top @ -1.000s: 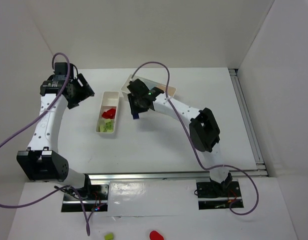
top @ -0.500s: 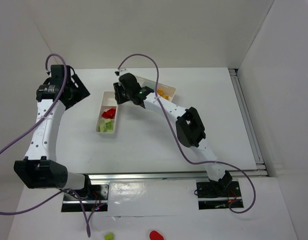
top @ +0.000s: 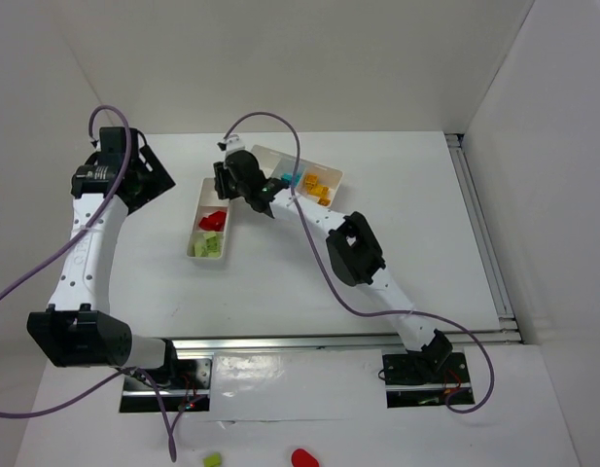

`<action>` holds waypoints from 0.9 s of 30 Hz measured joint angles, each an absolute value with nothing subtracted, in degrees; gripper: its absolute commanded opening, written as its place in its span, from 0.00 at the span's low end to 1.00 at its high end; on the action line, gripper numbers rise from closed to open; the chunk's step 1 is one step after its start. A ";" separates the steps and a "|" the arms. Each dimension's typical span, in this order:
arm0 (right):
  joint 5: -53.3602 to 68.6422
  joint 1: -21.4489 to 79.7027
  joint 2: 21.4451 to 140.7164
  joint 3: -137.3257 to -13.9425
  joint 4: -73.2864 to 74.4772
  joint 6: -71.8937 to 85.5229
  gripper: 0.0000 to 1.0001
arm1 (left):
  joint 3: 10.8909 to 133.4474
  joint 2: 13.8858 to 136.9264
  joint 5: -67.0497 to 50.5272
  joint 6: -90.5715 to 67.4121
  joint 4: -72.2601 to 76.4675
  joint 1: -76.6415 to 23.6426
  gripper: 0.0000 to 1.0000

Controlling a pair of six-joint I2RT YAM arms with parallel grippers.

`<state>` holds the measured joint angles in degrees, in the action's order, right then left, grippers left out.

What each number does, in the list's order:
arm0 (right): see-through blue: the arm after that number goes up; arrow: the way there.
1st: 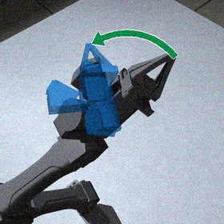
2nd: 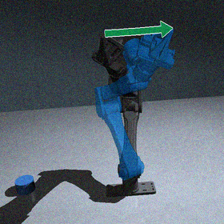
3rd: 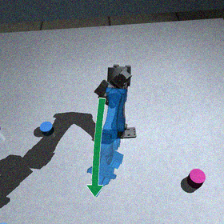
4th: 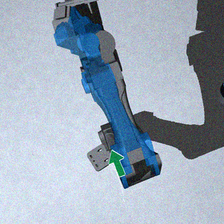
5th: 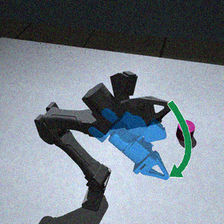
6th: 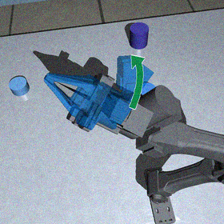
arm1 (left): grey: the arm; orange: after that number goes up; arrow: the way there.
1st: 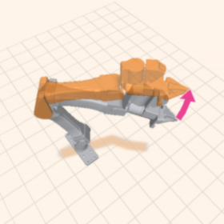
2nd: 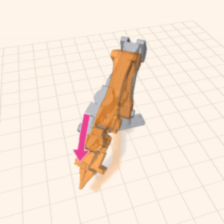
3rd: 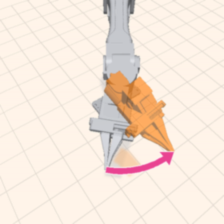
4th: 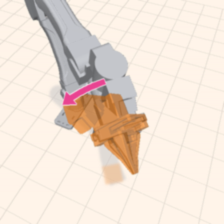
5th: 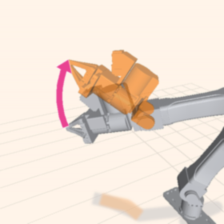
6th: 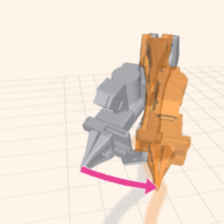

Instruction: Sort the legos into containers by color

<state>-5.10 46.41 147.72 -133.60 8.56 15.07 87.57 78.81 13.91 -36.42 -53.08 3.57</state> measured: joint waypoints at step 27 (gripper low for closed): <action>-27.51 46.09 119.20 -118.52 25.21 18.33 1.00 | 86.89 79.53 9.04 -35.70 -53.17 3.57 0.88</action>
